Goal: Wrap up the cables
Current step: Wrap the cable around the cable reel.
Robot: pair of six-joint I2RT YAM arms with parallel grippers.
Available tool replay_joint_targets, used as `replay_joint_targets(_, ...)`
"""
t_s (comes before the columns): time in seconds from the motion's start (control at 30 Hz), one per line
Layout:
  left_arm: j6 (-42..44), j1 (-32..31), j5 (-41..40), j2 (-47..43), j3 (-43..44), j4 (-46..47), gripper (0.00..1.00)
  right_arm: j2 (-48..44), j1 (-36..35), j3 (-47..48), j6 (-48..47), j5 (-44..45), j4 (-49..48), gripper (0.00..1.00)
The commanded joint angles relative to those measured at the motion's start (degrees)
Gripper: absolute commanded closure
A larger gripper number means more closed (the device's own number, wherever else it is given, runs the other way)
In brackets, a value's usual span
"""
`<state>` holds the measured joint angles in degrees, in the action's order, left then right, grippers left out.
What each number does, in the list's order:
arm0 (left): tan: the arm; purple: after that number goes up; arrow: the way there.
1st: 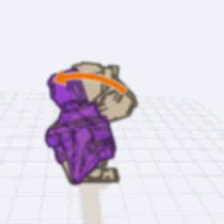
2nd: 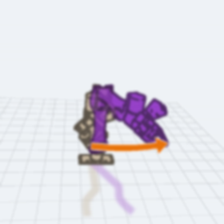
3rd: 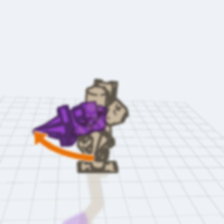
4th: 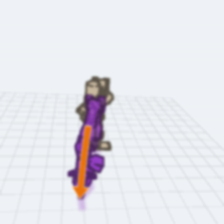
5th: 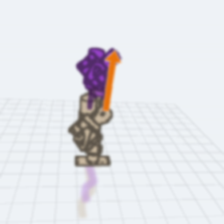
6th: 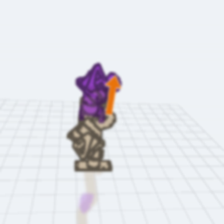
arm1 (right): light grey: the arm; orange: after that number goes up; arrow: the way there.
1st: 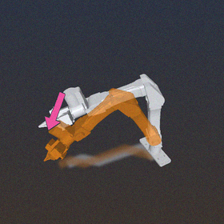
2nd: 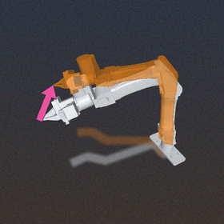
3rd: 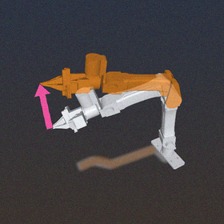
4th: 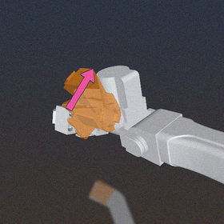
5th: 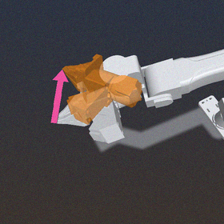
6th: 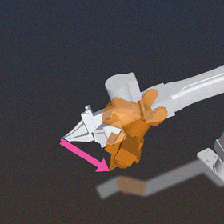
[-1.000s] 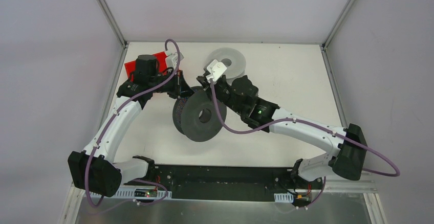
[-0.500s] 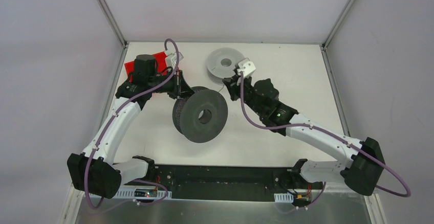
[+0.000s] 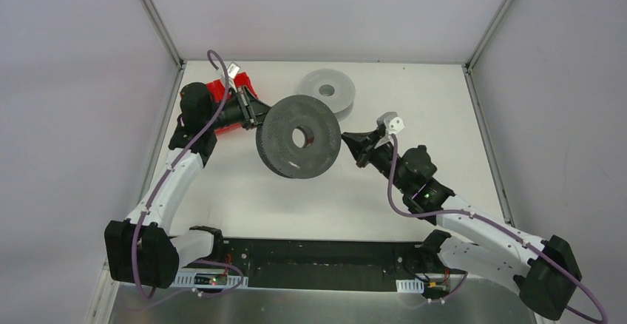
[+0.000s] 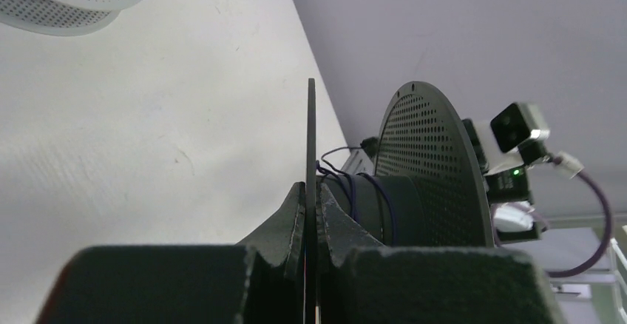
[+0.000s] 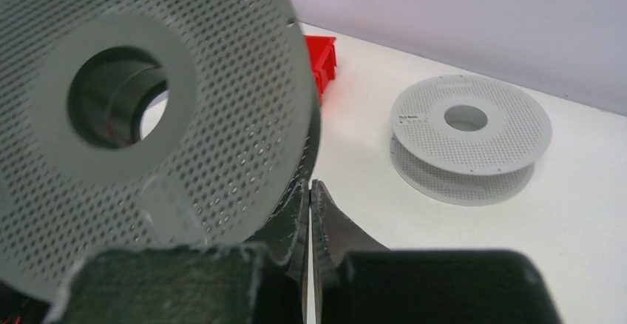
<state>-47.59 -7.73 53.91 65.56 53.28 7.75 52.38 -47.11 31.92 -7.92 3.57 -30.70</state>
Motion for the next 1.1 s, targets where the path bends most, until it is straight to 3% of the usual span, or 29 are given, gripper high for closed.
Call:
replay_joint_targets(0.0, -20.6, 0.9, -1.1, -0.7, -3.0, 21.4, 1.0, -2.5, 0.0, -3.0, 0.3, -6.4, -11.5, 1.0)
replay_joint_targets(0.33, -30.1, 0.9, -9.3, -2.1, -7.0, 25.7, 1.0, -1.9, -3.3, -6.4, -8.5, -7.5, -18.1, 1.0)
replay_joint_targets(0.57, -31.0, 0.9, -12.1, -3.0, -8.2, 25.0, 1.0, 3.5, -10.6, -1.4, -18.1, 2.1, -17.9, 1.0)
replay_joint_targets(0.83, -30.1, 0.8, -14.3, -5.1, -9.0, 22.7, 1.0, 11.9, -16.8, 2.6, -24.1, 11.2, -24.5, 1.0)
replay_joint_targets(1.07, -30.2, 0.9, -15.5, -6.6, -9.8, 21.9, 1.0, 17.0, -18.5, 6.7, -22.4, 18.3, -24.9, 1.0)
